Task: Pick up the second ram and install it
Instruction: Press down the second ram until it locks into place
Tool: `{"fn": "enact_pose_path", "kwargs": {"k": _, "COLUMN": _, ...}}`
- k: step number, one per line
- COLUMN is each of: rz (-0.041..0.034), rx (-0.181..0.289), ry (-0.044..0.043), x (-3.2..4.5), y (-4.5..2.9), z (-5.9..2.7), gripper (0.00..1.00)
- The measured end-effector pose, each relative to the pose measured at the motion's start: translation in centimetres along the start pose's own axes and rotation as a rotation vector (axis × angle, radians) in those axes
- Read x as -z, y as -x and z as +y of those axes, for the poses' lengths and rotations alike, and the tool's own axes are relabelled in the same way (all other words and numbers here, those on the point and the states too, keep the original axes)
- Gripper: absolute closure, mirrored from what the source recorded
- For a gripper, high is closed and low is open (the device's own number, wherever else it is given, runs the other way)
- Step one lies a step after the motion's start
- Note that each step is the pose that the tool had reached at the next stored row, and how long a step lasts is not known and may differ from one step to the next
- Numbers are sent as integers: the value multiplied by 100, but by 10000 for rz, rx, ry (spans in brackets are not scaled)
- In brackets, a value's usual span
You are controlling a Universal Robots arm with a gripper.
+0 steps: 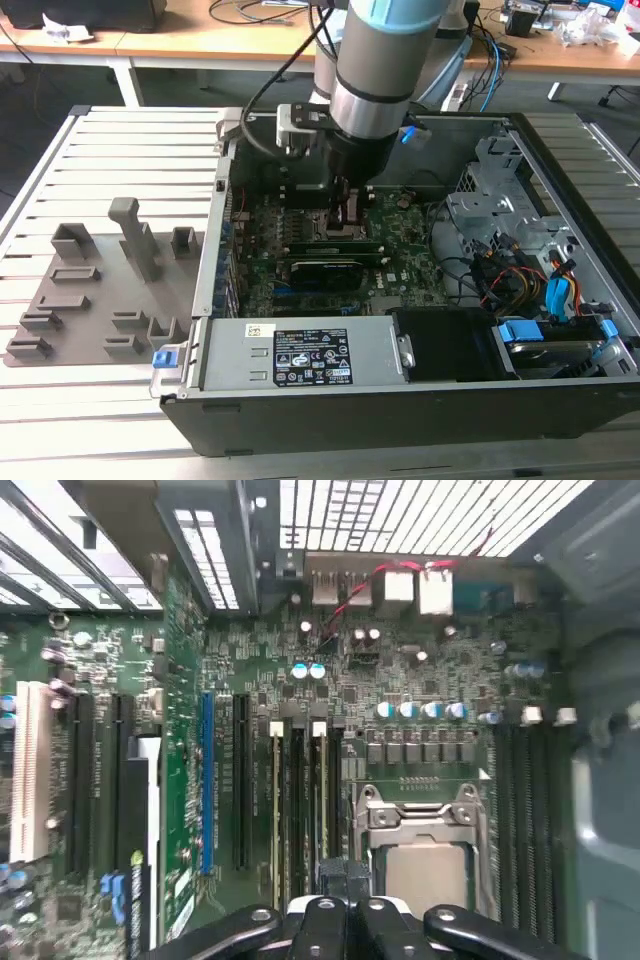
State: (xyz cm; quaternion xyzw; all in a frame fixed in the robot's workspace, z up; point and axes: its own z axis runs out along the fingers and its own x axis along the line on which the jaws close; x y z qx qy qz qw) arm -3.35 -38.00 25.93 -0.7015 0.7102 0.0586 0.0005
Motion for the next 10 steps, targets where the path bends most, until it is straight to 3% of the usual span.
{"fn": "enact_pose_path", "kwargs": {"k": 3, "rz": 2, "rx": 0, "ry": 1, "x": 298, "y": 25, "z": 25, "gripper": 89}}
{"fn": "enact_pose_path", "kwargs": {"k": 4, "rz": -1, "rx": 1, "ry": 0, "x": 360, "y": 30, "z": 30, "gripper": 89}}
{"fn": "enact_pose_path", "kwargs": {"k": 10, "rz": 1, "rx": 0, "ry": 0, "x": 374, "y": 31, "z": 31, "gripper": 89}}
